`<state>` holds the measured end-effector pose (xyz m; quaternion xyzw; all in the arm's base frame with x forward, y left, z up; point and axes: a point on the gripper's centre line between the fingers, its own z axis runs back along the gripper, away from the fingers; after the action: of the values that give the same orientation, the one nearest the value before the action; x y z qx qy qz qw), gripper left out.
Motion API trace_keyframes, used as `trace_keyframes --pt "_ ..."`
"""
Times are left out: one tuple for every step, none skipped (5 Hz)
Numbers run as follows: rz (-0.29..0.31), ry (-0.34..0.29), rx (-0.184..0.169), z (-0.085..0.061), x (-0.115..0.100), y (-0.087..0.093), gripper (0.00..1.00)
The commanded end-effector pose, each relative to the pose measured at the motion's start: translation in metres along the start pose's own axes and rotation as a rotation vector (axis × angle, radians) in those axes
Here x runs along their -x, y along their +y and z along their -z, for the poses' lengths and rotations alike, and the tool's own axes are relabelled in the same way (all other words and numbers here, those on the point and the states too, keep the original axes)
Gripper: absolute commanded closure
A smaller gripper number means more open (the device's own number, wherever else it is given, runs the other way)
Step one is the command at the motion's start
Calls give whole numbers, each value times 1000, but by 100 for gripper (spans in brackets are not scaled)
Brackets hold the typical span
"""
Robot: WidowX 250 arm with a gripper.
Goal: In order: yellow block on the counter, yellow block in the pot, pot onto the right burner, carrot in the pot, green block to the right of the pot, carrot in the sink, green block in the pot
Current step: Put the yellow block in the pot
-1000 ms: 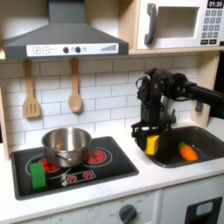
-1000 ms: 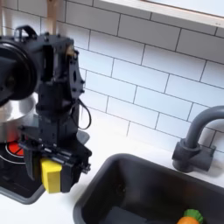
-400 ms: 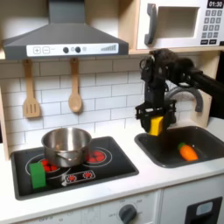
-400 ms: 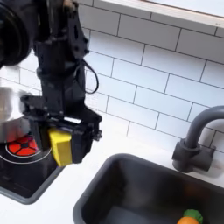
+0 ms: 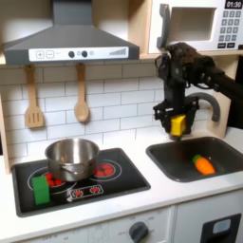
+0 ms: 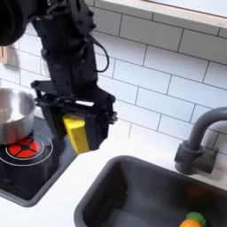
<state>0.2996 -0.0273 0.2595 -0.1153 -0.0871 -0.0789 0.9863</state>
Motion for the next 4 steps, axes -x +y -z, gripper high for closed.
trace_keyframes --pt "39 16 110 -7 8 -22 100" --pt "52 21 185 -11 12 -32 100" --pt "82 -18 283 -14 13 -43 100" --pt "60 -42 239 -25 14 -34 100"
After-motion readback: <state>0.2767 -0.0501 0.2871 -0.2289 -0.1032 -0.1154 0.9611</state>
